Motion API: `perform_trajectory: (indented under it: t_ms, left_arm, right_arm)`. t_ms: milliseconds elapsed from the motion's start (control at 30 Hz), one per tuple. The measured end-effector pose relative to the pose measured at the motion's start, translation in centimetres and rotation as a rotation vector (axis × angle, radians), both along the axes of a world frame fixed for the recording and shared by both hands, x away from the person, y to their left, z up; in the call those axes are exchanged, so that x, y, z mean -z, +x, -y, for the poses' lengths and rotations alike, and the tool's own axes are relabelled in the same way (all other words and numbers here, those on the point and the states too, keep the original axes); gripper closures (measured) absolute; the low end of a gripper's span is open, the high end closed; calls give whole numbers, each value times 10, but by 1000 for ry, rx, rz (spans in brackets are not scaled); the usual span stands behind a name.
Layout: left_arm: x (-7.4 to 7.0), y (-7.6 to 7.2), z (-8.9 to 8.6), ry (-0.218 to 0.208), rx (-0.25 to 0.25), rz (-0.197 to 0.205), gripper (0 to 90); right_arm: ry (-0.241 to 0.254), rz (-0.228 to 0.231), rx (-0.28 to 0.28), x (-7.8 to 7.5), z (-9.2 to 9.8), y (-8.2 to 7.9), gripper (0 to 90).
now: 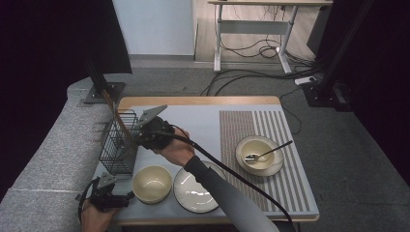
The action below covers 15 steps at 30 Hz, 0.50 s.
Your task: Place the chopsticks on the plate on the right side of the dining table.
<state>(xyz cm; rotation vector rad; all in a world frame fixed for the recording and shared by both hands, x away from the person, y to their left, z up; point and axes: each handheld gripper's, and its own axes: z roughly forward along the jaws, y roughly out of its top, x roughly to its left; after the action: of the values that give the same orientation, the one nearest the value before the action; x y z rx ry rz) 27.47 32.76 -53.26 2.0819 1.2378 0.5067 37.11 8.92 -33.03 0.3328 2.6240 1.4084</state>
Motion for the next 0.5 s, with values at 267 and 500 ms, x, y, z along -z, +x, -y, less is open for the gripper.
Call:
perform_trajectory:
  t_ms: [267,500]
  left_arm:
    - [0,0,0,3,-1,2,1]
    - [-1,-1,1,7,-2,4,7]
  right_arm:
    - [7,2,5,-12,11,-1,837]
    - [20,-1,15,-23,22,-2,837]
